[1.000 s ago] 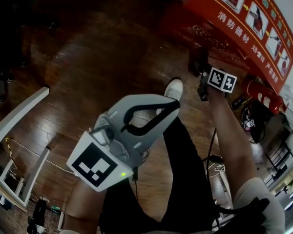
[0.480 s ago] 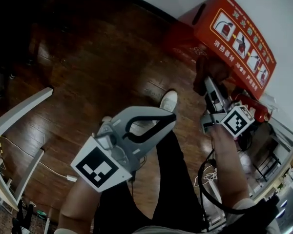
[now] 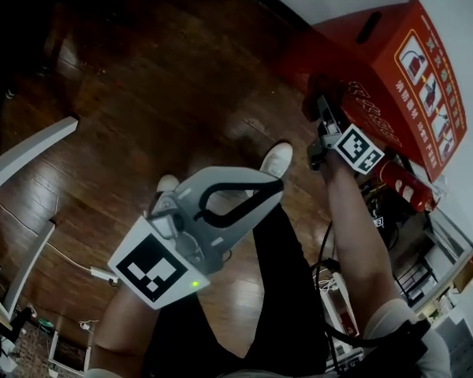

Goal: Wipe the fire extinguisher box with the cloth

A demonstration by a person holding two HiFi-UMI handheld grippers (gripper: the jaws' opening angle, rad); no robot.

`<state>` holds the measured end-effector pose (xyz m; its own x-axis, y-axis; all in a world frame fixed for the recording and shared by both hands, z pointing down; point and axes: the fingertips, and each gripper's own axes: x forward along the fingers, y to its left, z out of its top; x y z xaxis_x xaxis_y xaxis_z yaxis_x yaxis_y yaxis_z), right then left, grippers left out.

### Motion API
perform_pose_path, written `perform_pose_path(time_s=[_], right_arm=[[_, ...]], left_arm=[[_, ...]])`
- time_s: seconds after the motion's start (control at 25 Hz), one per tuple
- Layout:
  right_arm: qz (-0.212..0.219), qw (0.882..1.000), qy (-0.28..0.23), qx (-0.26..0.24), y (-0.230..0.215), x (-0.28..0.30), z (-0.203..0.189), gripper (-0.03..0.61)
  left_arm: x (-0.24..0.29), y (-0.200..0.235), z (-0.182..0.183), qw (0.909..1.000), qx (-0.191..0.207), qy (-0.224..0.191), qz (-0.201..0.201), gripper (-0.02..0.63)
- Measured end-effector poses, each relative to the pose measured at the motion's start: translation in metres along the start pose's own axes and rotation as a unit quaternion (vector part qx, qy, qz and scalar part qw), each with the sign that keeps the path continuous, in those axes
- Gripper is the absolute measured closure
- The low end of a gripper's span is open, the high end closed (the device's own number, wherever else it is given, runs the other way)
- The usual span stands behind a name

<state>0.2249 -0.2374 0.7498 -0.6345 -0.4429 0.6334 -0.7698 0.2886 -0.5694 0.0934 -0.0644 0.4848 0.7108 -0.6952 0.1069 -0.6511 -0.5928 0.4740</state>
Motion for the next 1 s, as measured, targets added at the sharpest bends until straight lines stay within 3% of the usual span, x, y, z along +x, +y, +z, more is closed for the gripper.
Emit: perform_pose_path(time_s=[0.2, 0.36, 0.52, 0.64, 0.72, 0.8, 0.88, 1.0], right_arm=[[-0.046, 0.997, 0.033, 0.044, -0.041, 0.050, -0.039, 0.460], [-0.062, 0.995, 0.073, 0.026, -0.042, 0.063, -0.053, 0.460], [-0.047, 0.989, 0.113, -0.077, 0.020, 0.029, -0.039, 0.460], [-0.005, 0.970, 0.144, -0.198, 0.100, -0.026, -0.008, 0.460], [0.027, 0.936, 0.164, -0.311, 0.153, -0.061, 0.025, 0.460], [0.053, 0.879, 0.189, -0.435, 0.197, -0.084, 0.067, 0.460], [0.076, 0.809, 0.219, -0.540, 0.231, -0.089, 0.110, 0.460], [0.114, 0.685, 0.296, -0.656, 0.266, -0.073, 0.155, 0.460]], left_arm=[[-0.016, 0.016, -0.013, 0.9997, -0.012, -0.010, 0.018, 0.613], [-0.035, 0.028, -0.015, 0.9993, -0.013, -0.012, 0.034, 0.613], [-0.059, 0.034, 0.007, 0.9986, -0.008, -0.019, 0.049, 0.613], [-0.084, 0.030, 0.041, 0.9981, 0.005, -0.031, 0.054, 0.613], [-0.100, 0.029, 0.066, 0.9975, 0.019, -0.041, 0.055, 0.614], [-0.112, 0.034, 0.086, 0.9969, 0.031, -0.046, 0.055, 0.614], [-0.124, 0.045, 0.100, 0.9963, 0.042, -0.045, 0.060, 0.613], [-0.138, 0.069, 0.110, 0.9953, 0.051, -0.044, 0.069, 0.613]])
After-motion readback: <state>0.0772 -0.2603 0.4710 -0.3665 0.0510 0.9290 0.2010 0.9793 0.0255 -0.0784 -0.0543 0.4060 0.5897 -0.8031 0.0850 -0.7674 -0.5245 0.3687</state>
